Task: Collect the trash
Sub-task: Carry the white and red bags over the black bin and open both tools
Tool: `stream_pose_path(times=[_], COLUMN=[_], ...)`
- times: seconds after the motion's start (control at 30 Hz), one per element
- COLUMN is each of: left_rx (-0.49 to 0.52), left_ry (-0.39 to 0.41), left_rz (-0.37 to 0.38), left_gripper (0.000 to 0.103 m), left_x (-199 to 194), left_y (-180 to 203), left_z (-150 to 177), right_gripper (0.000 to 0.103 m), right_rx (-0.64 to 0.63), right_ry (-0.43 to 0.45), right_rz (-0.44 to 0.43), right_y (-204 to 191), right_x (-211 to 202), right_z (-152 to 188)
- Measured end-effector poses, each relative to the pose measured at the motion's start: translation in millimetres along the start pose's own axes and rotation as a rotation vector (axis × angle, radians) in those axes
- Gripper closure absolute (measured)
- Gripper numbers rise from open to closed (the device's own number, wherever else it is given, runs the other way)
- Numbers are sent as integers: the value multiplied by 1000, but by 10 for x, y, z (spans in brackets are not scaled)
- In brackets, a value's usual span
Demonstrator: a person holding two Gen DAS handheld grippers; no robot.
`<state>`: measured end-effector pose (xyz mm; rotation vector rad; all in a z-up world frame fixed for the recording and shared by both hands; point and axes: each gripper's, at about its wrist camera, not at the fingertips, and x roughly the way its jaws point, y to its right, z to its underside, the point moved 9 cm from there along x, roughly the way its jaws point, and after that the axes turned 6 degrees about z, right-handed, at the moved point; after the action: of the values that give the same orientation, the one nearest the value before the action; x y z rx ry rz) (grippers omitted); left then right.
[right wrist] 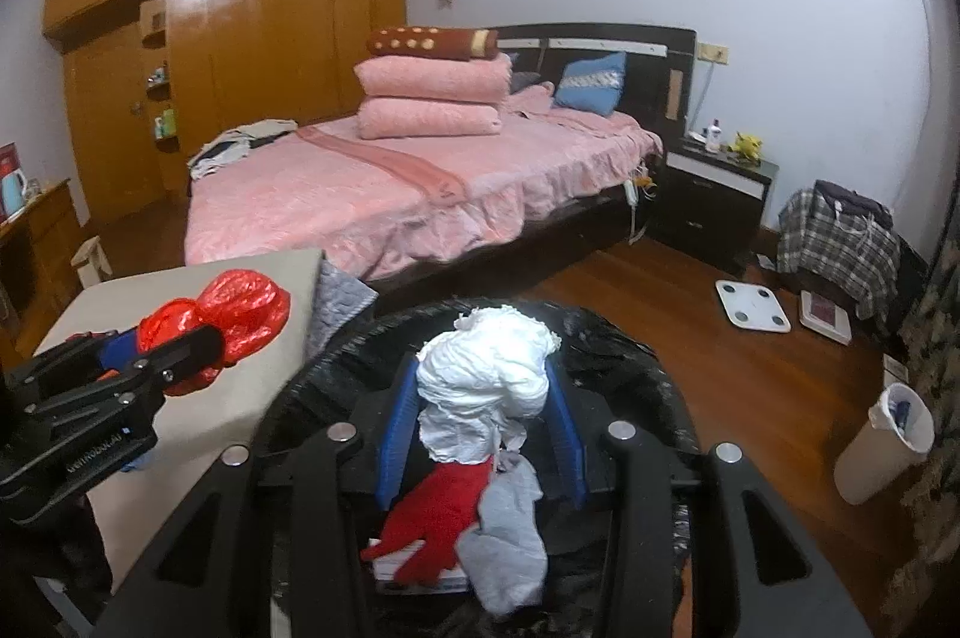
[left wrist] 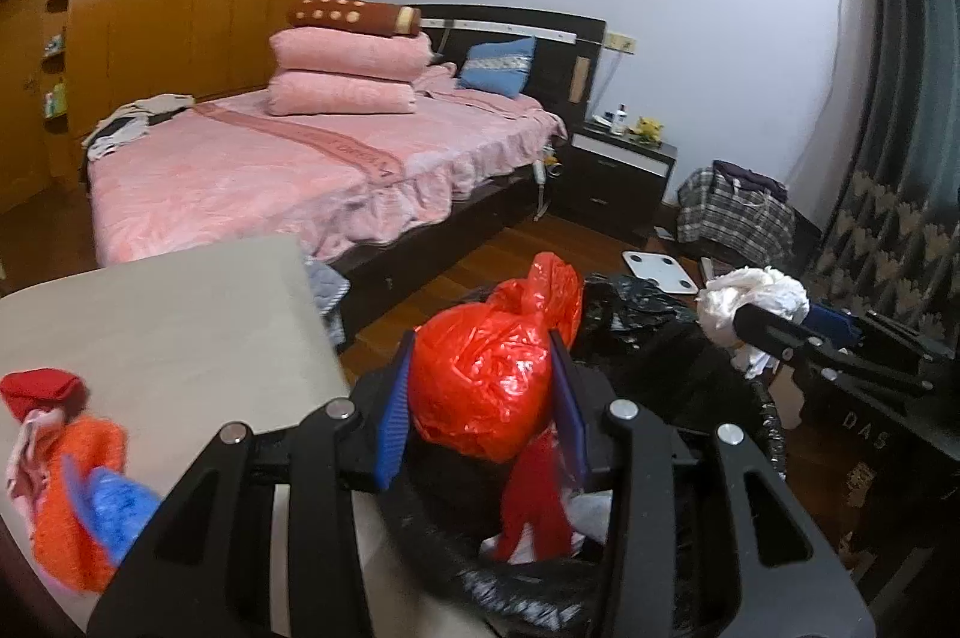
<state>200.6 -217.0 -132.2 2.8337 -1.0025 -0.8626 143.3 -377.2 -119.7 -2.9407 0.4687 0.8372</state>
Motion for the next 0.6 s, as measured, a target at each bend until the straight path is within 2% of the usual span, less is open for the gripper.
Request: stream_pose_path(times=[0.23, 0.33, 0.37, 0.5, 0.57, 0.6], left_rx=[-13, -24, -36, -56, -53, -52], left_ry=[-35, -48, -49, -40, -31, -26], left_rz=[60, 93, 105, 109, 92, 85], left_gripper=[61, 46, 39, 31, 23, 22], left_x=[321, 404, 421, 405, 356, 333], left_y=[151, 165, 154, 82, 31, 7], left_z=[55, 73, 74, 56, 45, 30], right_gripper=[61, 56, 52, 39, 21, 17], right_rx=[9, 9, 10, 28, 35, 38], right_ry=[-19, -26, -28, -22, -10, -7], right_rz=[28, 42, 47, 67, 79, 81], right_y=[201, 254, 272, 354, 395, 396], right_x=[137, 195, 210, 216, 194, 180], right_z=[103, 138, 147, 152, 143, 141])
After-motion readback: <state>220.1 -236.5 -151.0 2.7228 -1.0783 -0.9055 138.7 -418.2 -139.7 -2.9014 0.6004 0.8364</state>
